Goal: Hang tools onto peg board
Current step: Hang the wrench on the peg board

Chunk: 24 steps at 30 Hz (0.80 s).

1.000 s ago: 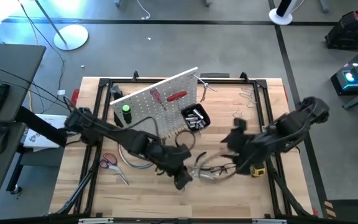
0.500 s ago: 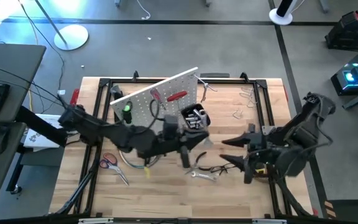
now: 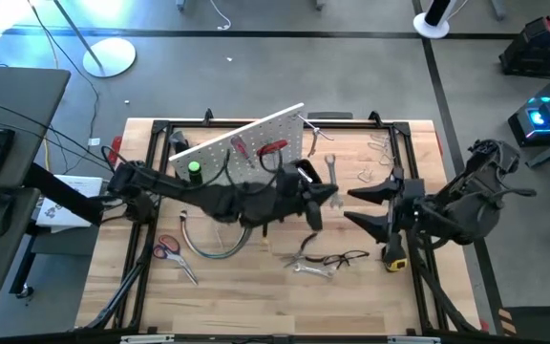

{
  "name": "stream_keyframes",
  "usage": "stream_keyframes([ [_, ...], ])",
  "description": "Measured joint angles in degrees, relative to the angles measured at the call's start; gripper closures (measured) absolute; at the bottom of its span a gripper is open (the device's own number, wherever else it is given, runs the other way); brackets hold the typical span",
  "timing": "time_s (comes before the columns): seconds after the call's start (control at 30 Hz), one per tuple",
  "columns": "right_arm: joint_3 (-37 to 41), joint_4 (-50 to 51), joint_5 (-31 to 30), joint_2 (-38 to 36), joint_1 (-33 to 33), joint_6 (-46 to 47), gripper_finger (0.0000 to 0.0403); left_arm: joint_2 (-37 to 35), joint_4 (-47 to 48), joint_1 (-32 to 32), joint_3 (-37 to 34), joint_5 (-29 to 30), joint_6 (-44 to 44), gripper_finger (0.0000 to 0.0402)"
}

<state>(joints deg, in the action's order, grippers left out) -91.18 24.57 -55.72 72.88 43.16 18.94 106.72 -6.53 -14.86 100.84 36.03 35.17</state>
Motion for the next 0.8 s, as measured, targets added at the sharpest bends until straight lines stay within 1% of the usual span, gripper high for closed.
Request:
stream_keyframes([
  [0.13,-0.4,0.0,0.6,0.0,0.0,0.4,0.0181,-0.1,1.8,2.8,0.0,-2.0,0.1,0.0401],
  [0.23,-0.2,0.0,0.7,0.0,0.6,0.5,0.0181,0.1,3.7,4.7,1.1,-7.3,0.3,0.0401],
  [0.27,-0.2,0.0,0.7,0.1,0.8,0.5,0.0181,0.0,4.2,5.0,1.3,-8.2,0.3,0.0401],
  [0.47,-0.2,0.6,-1.1,0.2,2.0,1.7,0.0181,0.1,6.9,5.0,4.3,-7.5,-4.0,0.0401],
  [0.63,-0.2,0.9,-1.4,0.2,2.0,1.9,0.0181,-0.1,13.4,6.3,5.5,-7.0,-1.4,0.0401],
  [0.8,-0.2,0.9,-1.5,0.3,2.0,2.0,0.0181,-0.1,16.8,7.4,5.5,-7.5,1.6,0.0401],
])
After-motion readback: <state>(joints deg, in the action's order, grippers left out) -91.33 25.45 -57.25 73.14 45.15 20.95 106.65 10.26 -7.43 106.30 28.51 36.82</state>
